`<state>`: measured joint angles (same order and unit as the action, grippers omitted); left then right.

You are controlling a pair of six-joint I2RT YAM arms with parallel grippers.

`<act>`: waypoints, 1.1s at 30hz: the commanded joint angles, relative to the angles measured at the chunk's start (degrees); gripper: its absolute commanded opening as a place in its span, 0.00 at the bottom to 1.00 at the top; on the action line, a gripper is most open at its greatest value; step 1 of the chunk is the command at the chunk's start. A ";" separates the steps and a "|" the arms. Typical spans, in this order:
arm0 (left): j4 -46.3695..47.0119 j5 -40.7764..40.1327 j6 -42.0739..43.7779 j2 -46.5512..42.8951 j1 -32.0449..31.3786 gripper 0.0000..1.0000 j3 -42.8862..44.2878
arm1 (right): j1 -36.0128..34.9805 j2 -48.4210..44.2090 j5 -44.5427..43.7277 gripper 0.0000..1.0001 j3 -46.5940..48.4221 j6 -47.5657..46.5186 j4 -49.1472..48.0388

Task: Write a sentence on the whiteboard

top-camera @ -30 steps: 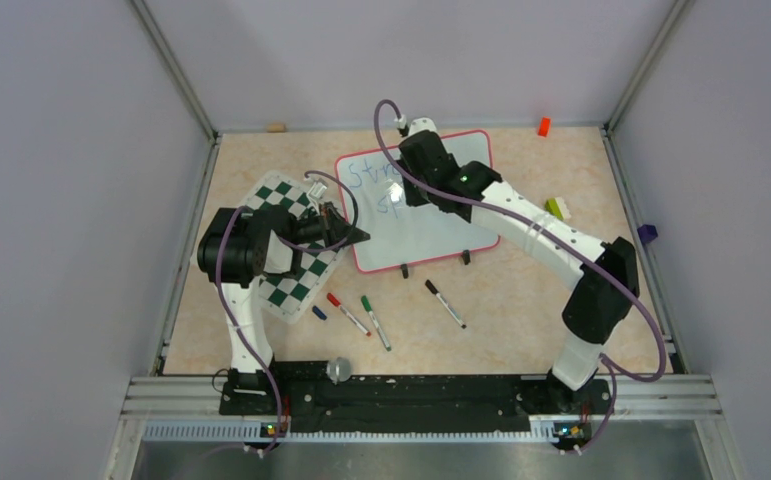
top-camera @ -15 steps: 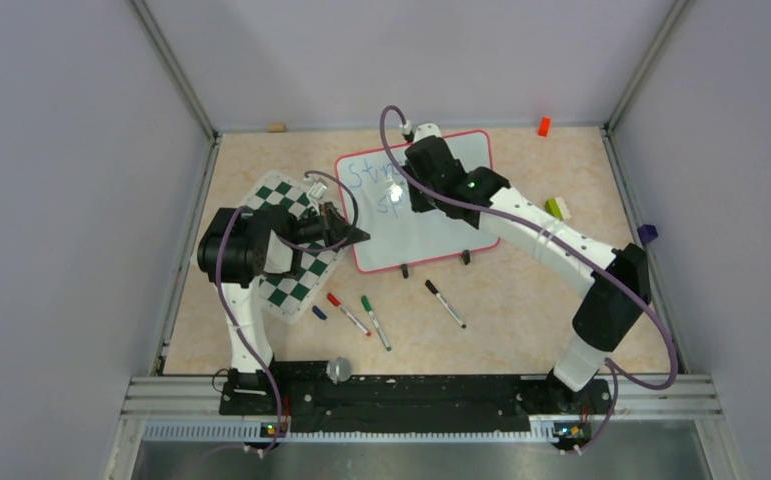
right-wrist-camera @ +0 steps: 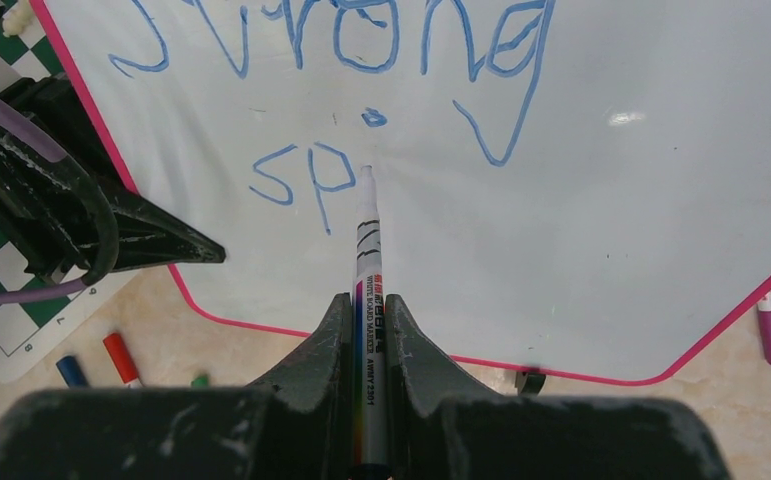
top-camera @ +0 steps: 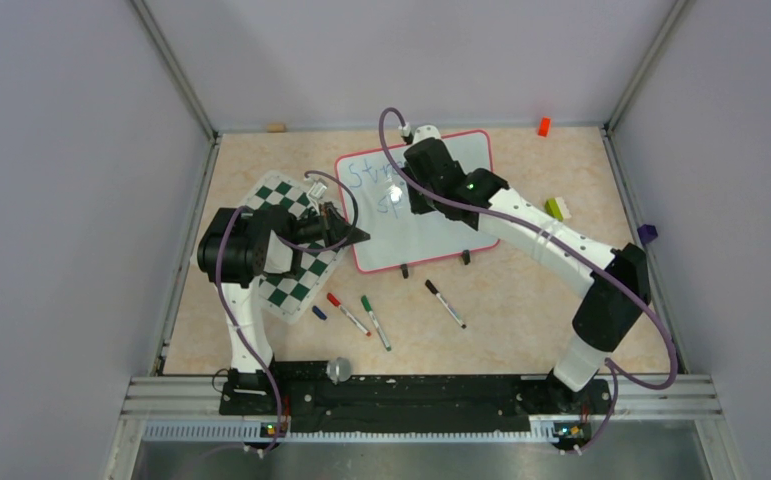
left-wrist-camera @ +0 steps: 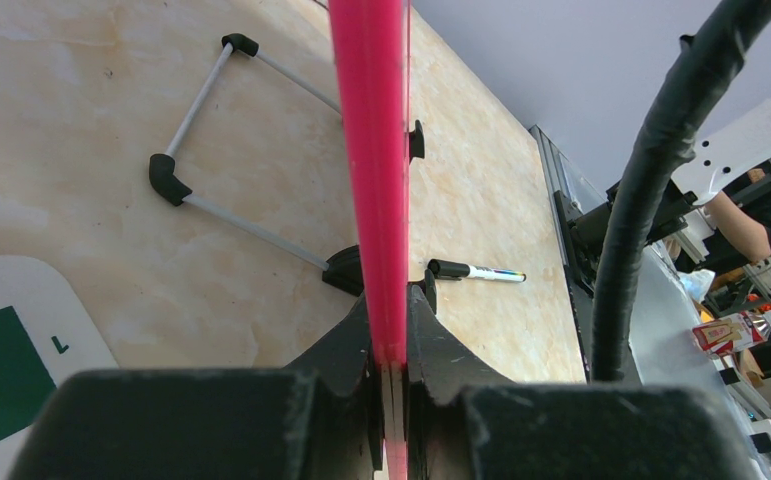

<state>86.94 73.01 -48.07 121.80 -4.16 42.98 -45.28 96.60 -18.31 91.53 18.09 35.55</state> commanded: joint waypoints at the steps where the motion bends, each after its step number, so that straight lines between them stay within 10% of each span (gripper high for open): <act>1: 5.88 -4.23 4.02 -0.53 1.70 0.00 -0.12 | -0.53 -1.14 -1.16 0.00 1.20 0.08 -1.63; 33: 5.88 -4.19 3.99 -0.54 1.70 0.00 -0.04 | -0.52 3.14 -1.78 0.00 2.33 0.41 -0.53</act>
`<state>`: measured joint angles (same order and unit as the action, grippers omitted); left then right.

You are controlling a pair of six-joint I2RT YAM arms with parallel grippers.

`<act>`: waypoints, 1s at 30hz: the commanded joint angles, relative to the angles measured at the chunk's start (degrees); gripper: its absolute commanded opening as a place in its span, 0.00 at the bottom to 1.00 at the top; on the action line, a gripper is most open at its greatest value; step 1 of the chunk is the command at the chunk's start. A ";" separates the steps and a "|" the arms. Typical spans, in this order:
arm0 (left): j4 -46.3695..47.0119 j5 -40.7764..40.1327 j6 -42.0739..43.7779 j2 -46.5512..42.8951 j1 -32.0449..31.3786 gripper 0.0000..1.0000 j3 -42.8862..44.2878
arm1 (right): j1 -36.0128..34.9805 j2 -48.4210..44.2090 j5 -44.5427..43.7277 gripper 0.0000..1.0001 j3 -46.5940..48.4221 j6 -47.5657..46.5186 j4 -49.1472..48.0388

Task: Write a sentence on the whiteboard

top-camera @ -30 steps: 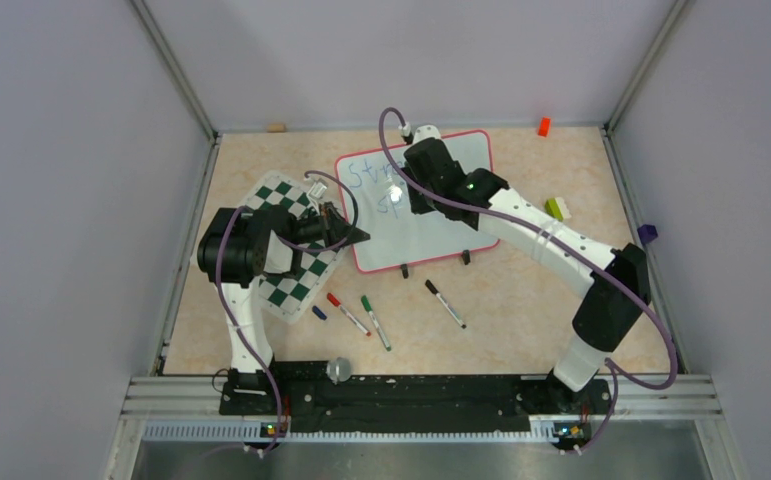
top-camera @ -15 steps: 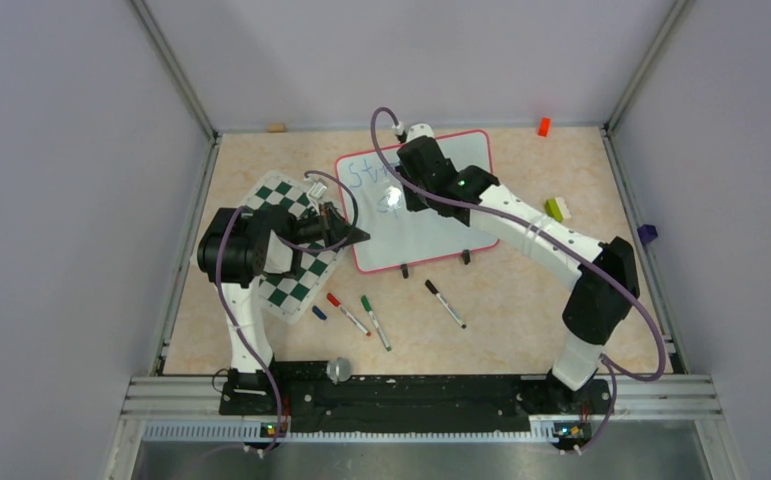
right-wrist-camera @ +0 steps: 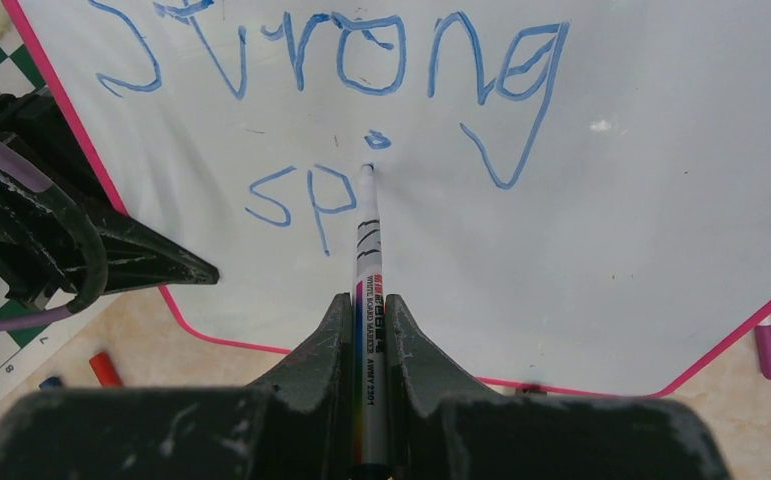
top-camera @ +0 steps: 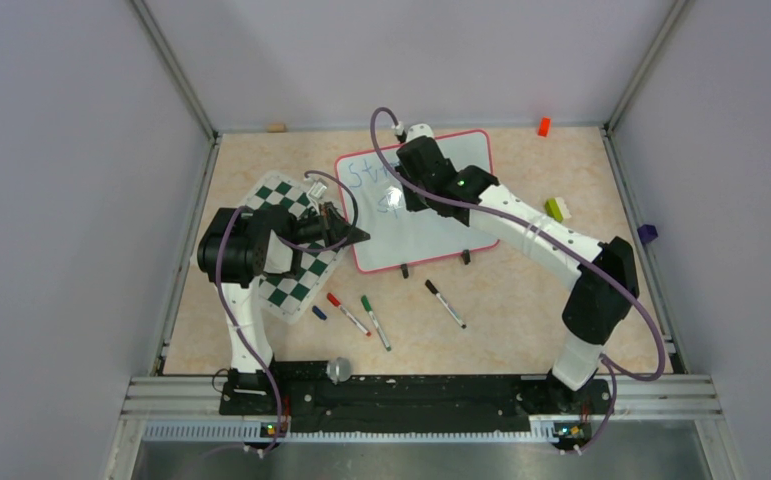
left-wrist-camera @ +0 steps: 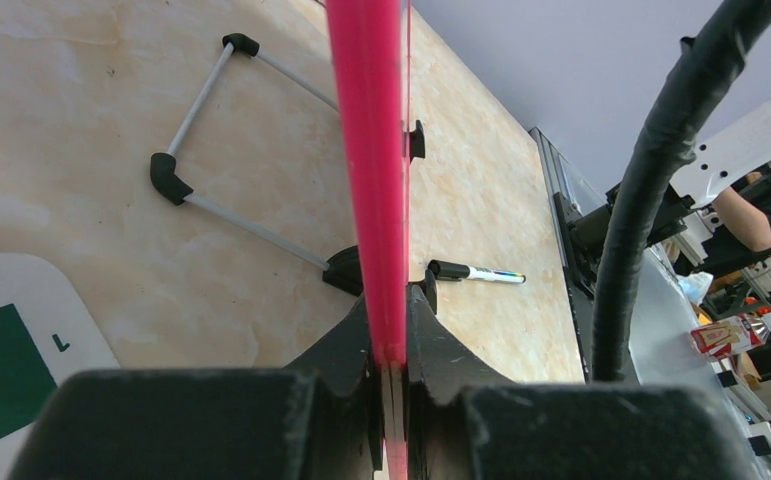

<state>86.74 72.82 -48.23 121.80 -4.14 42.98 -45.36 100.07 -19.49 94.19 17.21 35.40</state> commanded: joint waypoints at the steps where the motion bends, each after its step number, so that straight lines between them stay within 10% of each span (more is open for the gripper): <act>1: 6.07 -4.00 4.19 -0.50 1.68 0.00 -0.08 | -0.48 -0.64 -0.47 0.00 -0.85 1.49 -0.33; 30: 6.07 -4.00 4.02 -0.42 1.68 0.00 0.02 | 1.41 -4.21 -0.33 0.00 1.14 1.58 0.76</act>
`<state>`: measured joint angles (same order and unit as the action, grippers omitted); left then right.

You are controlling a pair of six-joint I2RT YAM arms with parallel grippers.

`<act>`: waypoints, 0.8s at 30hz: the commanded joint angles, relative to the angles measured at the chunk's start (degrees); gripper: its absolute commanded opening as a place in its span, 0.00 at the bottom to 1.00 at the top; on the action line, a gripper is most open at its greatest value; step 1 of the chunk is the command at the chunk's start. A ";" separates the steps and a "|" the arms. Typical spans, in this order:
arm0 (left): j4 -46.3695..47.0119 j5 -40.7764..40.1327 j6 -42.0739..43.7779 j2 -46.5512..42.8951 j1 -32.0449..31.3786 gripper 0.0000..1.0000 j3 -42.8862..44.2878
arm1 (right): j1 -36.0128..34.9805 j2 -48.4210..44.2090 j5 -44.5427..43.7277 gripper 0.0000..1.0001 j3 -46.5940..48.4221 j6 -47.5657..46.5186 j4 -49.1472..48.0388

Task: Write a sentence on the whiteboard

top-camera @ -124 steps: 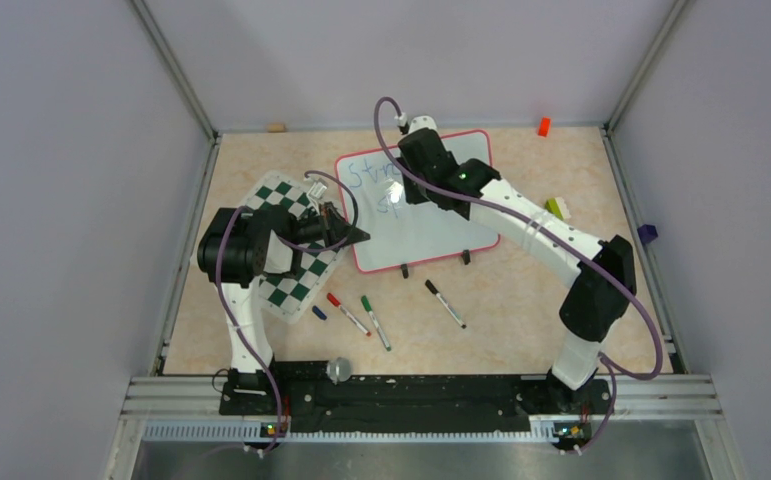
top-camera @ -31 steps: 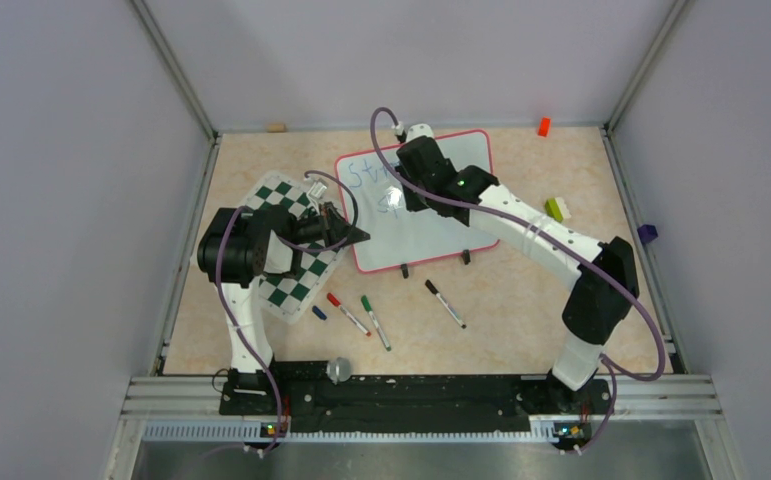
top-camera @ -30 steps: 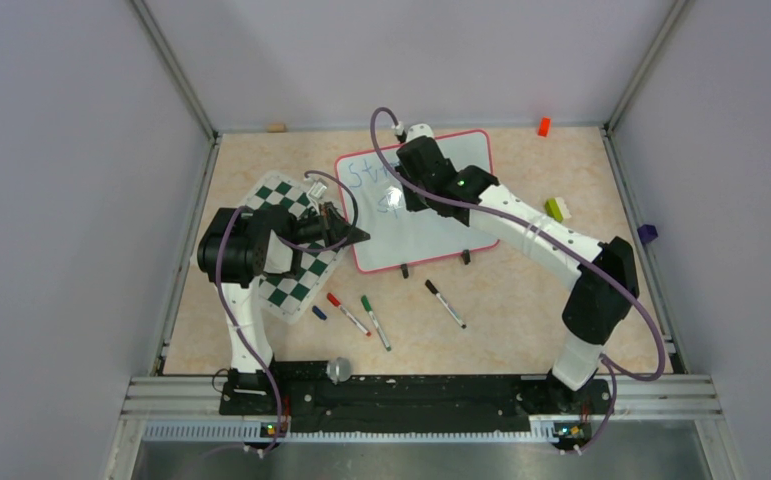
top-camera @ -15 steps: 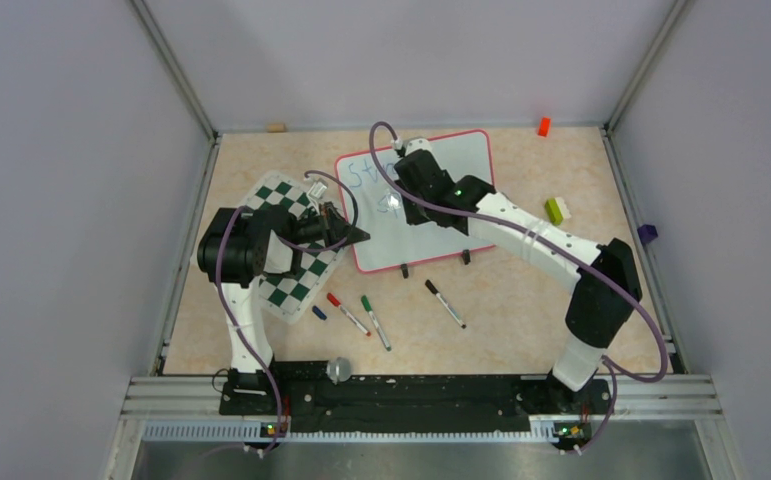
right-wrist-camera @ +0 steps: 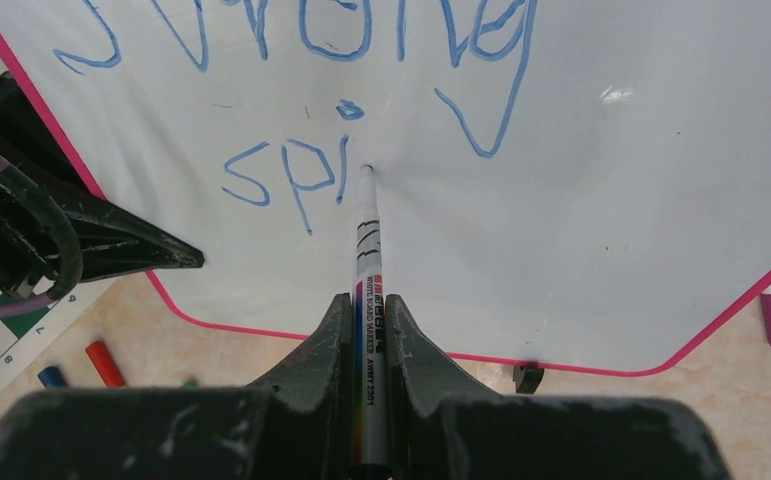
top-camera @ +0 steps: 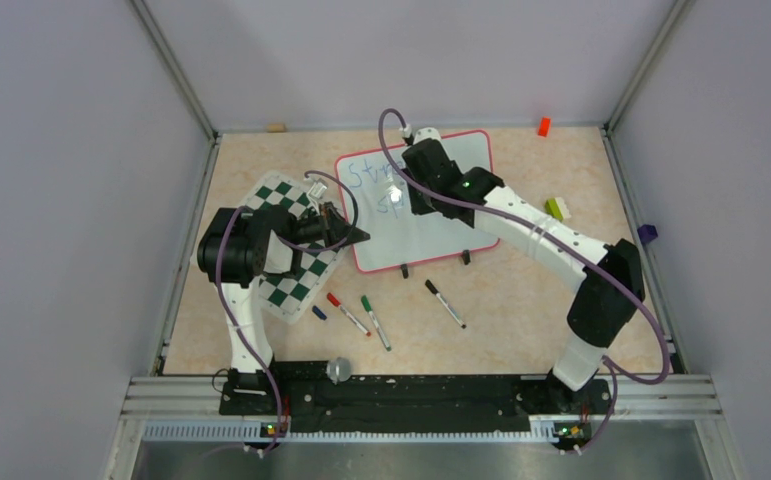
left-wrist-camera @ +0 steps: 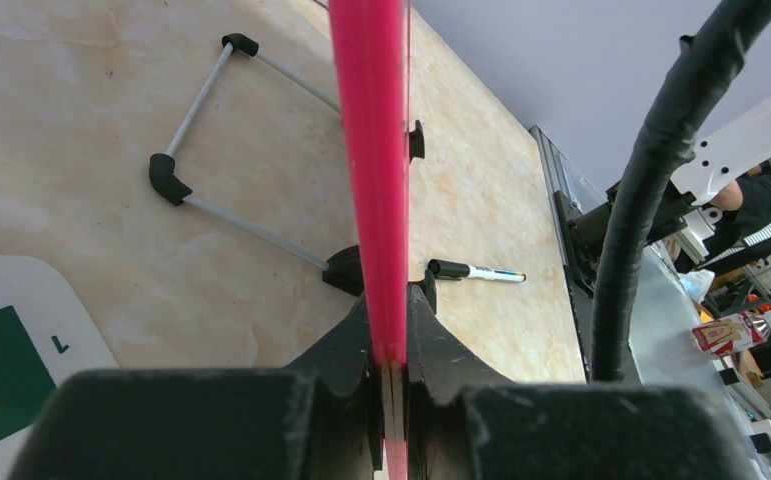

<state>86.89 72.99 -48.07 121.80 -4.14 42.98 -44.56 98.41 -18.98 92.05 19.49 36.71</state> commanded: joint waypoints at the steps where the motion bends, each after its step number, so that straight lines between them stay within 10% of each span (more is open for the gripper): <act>1: 5.92 -4.27 3.83 -0.42 1.68 0.00 0.07 | 0.72 -2.41 -0.94 0.00 3.37 -0.70 -0.47; 24: 5.92 -4.32 4.19 -0.69 1.71 0.00 -0.35 | 1.10 0.06 -3.69 0.00 4.54 -1.50 0.91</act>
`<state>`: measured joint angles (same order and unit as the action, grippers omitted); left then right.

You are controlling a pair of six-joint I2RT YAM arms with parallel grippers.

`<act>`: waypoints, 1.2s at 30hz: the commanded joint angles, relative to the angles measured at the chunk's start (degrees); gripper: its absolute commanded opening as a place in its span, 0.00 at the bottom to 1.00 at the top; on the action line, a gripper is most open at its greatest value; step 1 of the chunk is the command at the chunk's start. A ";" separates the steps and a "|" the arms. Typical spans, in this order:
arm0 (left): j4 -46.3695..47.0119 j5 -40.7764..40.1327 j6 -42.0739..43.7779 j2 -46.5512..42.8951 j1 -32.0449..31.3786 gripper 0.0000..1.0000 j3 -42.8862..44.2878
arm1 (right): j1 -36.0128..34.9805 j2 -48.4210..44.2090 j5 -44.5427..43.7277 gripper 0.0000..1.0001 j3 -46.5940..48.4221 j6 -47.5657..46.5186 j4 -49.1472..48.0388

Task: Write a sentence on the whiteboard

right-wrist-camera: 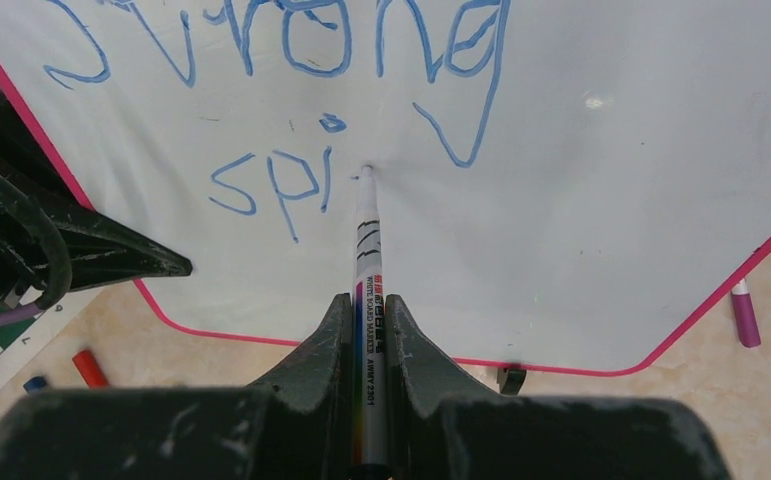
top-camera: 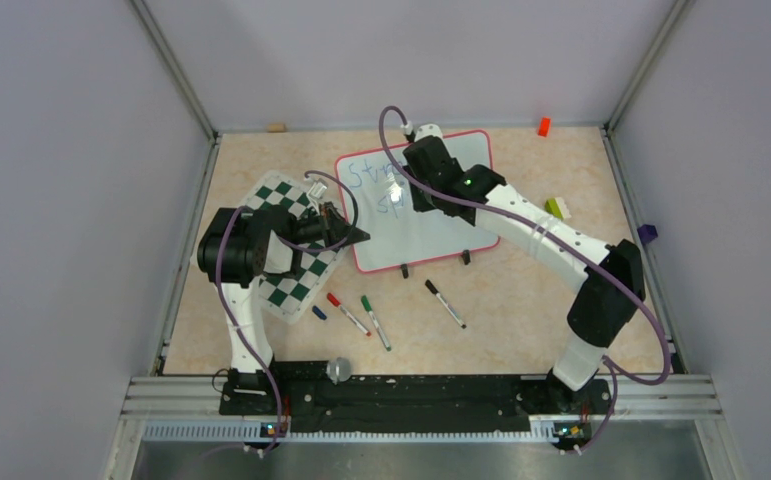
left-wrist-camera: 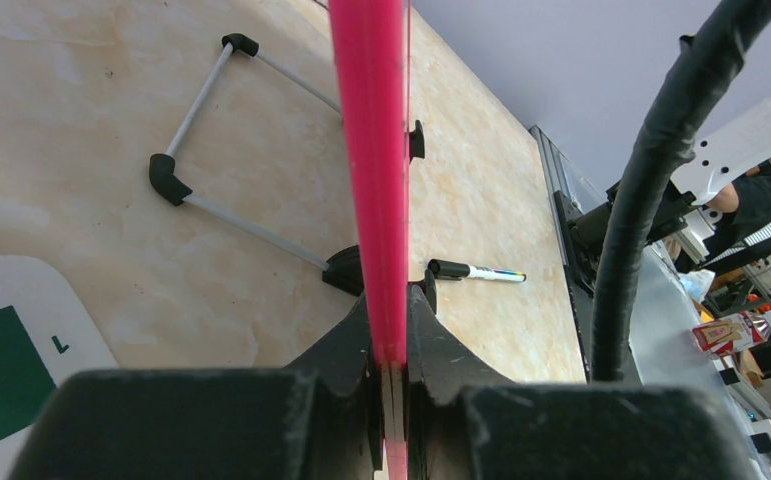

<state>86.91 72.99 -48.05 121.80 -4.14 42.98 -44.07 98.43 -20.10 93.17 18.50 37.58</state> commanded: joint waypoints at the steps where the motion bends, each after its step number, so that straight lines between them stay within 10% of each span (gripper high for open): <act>1: 5.90 -4.28 4.15 -0.68 1.76 0.00 -0.35 | 0.75 0.16 -2.90 0.00 3.70 -0.49 0.22; 36: 5.89 -4.26 4.14 -0.68 1.75 0.00 -0.37 | 1.28 -1.91 -0.14 0.00 0.01 1.53 -0.08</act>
<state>86.89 72.77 -48.10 121.80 -4.14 42.85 -43.22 97.41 -19.86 90.02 20.14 38.98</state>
